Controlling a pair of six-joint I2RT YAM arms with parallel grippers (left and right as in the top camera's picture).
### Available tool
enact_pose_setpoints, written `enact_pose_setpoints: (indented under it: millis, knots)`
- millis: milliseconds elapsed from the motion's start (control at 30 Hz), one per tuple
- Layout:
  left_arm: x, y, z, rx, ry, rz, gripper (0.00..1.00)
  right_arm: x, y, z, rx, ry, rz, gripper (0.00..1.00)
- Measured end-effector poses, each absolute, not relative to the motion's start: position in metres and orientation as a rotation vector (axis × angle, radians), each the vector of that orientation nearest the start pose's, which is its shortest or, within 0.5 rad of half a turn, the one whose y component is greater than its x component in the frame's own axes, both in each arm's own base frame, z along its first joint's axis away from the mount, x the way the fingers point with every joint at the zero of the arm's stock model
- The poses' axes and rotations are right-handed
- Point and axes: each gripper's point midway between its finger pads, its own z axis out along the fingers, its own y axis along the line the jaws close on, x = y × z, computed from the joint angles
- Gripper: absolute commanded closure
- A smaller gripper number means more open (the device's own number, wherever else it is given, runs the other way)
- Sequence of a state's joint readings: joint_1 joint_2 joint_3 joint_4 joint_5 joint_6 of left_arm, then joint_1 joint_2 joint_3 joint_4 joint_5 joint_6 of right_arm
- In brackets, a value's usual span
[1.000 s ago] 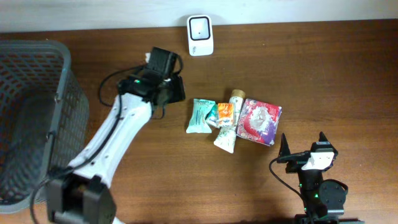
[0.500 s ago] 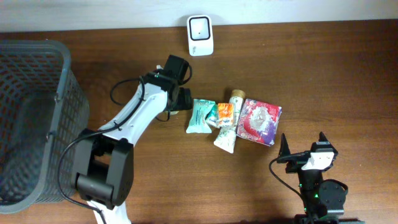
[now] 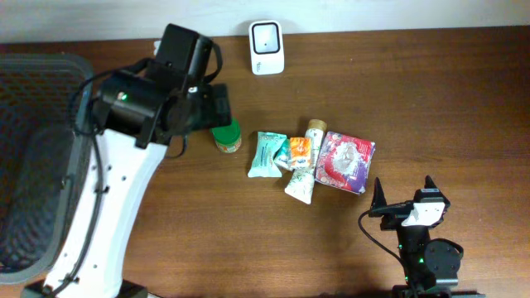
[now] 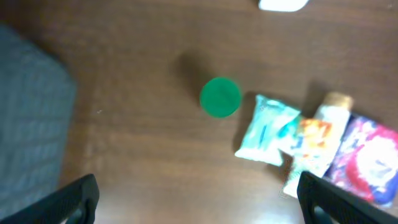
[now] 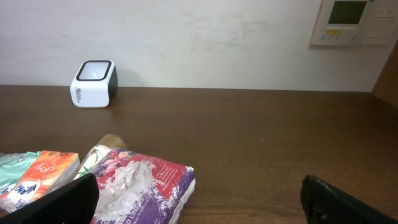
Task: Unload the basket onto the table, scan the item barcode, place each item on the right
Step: 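Lift the jar out and place it left of the tissue pack, then raise the left gripper away from the placed jar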
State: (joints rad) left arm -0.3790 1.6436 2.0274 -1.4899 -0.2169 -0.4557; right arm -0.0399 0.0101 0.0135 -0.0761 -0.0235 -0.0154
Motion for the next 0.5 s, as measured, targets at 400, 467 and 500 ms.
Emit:
enact_pose_setpoints:
  millis: [400,467,500]
  knots:
    - [0.306,0.012,0.295,-0.650,2.740,0.120,0.01,0.246,-0.006,0.159,0.002,1.643,-0.023,0.01]
    - [0.306,0.011,0.295,-0.648,2.742,0.113,0.01,0.246,-0.006,0.159,0.002,1.643,-0.023,0.01]
    - [0.306,0.010,0.295,-0.648,2.743,0.110,0.01,0.246,-0.006,0.159,0.002,1.643,-0.023,0.01]
